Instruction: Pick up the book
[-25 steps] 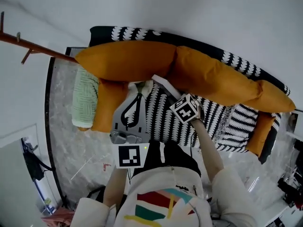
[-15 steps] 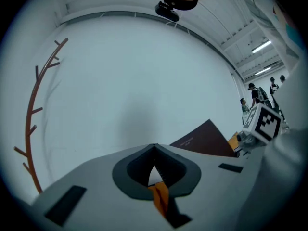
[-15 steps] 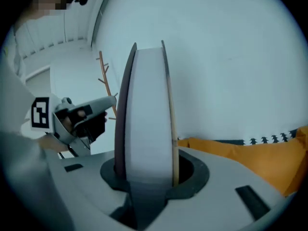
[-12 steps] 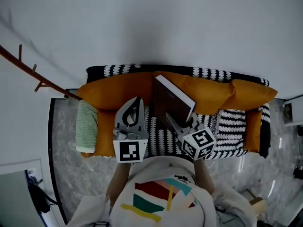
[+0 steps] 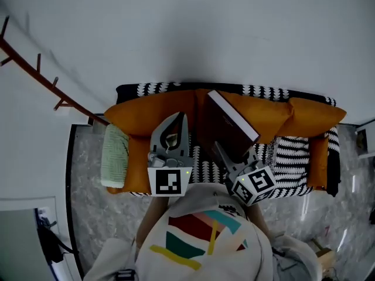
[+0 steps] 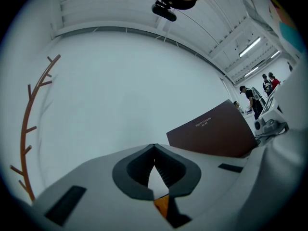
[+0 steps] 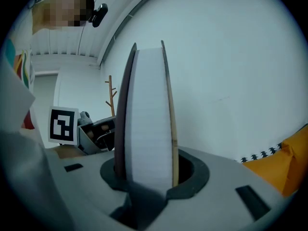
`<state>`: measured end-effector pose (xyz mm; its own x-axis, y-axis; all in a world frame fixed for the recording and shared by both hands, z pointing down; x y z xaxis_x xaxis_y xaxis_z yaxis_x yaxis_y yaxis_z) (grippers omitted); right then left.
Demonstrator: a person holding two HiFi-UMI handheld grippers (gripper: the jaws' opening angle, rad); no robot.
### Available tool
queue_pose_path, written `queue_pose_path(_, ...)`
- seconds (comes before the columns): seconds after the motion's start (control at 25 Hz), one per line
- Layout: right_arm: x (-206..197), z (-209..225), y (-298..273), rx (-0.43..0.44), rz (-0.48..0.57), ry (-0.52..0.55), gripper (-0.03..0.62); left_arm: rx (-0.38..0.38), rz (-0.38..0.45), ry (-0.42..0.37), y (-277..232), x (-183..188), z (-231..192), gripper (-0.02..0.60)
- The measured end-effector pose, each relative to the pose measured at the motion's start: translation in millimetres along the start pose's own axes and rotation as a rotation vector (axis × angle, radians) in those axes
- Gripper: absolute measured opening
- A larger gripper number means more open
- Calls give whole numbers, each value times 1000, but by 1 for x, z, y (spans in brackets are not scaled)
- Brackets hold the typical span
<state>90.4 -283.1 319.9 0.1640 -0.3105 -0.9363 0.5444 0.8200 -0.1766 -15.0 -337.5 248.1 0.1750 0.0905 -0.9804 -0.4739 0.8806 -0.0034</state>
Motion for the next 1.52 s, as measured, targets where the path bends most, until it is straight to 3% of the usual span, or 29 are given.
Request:
queue_pose_path(0.56, 4, -27, -11, 92, 13, 26, 153, 83, -31, 9, 29, -6, -14, -6)
queue_pose_path(1.08, 17, -36, 2, 57, 20, 125, 152, 92, -19, 34, 38, -4, -9, -6)
queue_pose_path(1.52, 23, -27, 9, 33, 42, 141, 152, 118, -2, 2, 41, -2, -18, -5)
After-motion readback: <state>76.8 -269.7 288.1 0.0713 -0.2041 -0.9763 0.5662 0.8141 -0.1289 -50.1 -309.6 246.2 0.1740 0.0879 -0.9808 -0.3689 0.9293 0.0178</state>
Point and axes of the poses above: the fingertips, and each gripper's own axes: y backward along the fingers, z to its right, x out of its top, the point moved 1 cm from there along y, backward along the fingers, and after that the axes turned 3 degrees about -z, right-handed, at the moved point
